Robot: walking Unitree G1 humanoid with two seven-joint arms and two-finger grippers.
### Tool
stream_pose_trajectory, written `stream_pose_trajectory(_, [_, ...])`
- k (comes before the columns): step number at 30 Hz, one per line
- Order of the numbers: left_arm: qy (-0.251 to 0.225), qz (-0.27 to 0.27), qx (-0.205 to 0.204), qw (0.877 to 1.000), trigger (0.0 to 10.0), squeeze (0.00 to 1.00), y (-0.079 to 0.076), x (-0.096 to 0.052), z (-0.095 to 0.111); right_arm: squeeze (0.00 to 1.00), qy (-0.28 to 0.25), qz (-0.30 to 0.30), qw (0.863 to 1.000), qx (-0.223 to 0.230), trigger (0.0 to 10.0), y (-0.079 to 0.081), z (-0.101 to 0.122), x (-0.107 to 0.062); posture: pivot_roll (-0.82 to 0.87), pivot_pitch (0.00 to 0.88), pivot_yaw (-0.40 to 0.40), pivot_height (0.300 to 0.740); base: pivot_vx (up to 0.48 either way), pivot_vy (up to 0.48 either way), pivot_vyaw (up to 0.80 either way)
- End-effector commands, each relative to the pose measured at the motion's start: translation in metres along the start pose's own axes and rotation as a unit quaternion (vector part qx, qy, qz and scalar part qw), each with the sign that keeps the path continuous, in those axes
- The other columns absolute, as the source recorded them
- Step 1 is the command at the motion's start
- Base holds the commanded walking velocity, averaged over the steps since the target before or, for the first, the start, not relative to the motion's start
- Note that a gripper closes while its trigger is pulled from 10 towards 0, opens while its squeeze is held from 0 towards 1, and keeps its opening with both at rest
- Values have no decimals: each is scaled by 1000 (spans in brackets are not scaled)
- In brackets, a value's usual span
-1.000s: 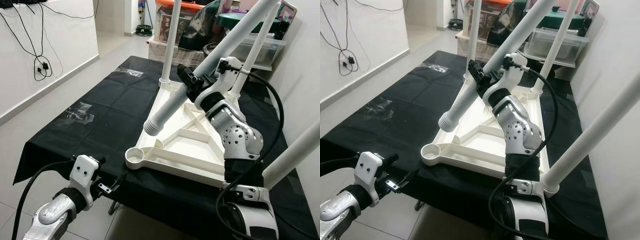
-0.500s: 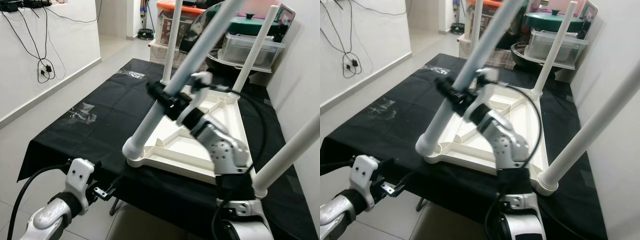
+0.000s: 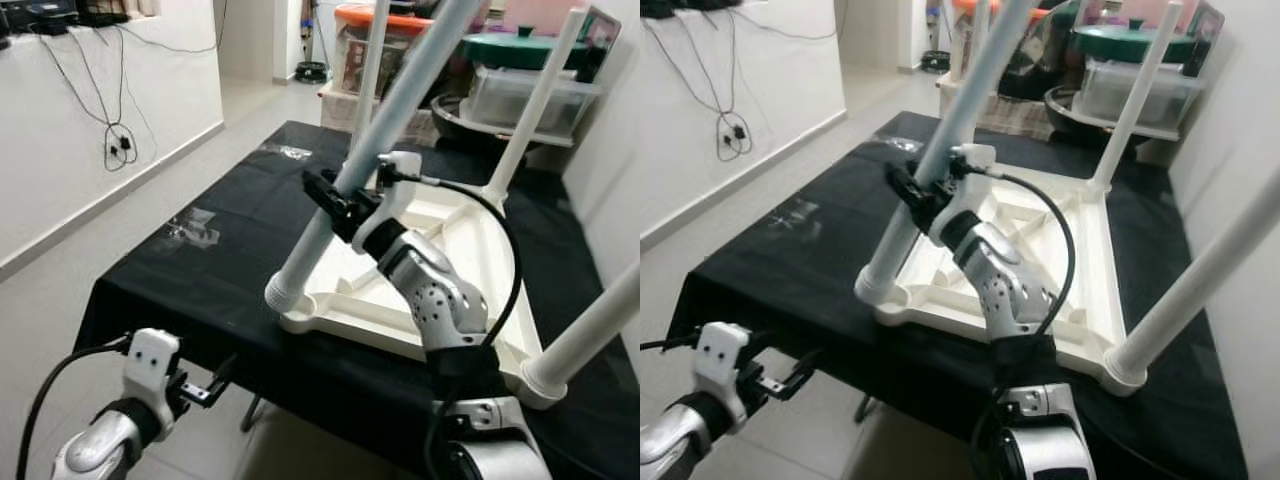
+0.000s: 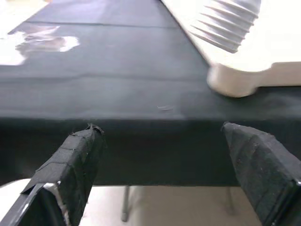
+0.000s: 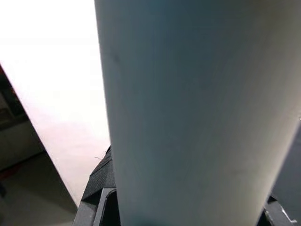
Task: Building children table
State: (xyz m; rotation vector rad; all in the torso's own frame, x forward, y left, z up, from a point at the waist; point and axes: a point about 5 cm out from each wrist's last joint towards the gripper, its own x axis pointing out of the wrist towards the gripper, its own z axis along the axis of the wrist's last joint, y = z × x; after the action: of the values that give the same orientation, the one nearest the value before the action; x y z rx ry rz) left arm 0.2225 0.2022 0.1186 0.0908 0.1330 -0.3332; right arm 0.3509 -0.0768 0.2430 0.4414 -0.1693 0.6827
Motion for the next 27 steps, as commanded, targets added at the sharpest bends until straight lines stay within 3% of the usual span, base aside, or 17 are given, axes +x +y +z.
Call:
stream_pose_trajectory(1, [4, 0, 3, 1000, 10000, 0, 0, 1, -3, 0, -4, 9, 1000, 2, 0, 4, -1, -1, 119, 0, -104, 740, 0, 0, -675])
stream_pose_trajectory(4, [2, 1, 1, 1000, 10000, 0, 0, 2, -2, 0, 0, 13, 1000, 5, 0, 5, -3, -2, 119, 0, -105, 740, 0, 0, -758])
stream_pose_trajectory(12, [-2, 15, 2, 1000, 10000, 0, -5, 8, -3, 0, 5, 35, 999, -34, 0, 7, -4, -2, 122, 0, -107, 740, 0, 0, 0])
stream_pose_trajectory(18, [-4, 34, 1, 999, 10000, 0, -2, 8, -3, 0, 0, 6, 996, -91, 0, -14, 9, 3, 128, 0, -113, 740, 0, 0, 0])
stream_pose_trajectory(23, [-3, 35, 0, 999, 10000, 0, -2, 7, -4, 0, 3, -7, 994, -107, 0, -26, 14, 2, 128, 0, -114, 740, 0, 0, 0])
stream_pose_trajectory(27, [-3, 35, 1, 999, 10000, 0, -2, 7, -4, 0, 35, 9, 992, -118, 0, -32, 8, -4, 132, 0, -115, 740, 0, 0, 0])
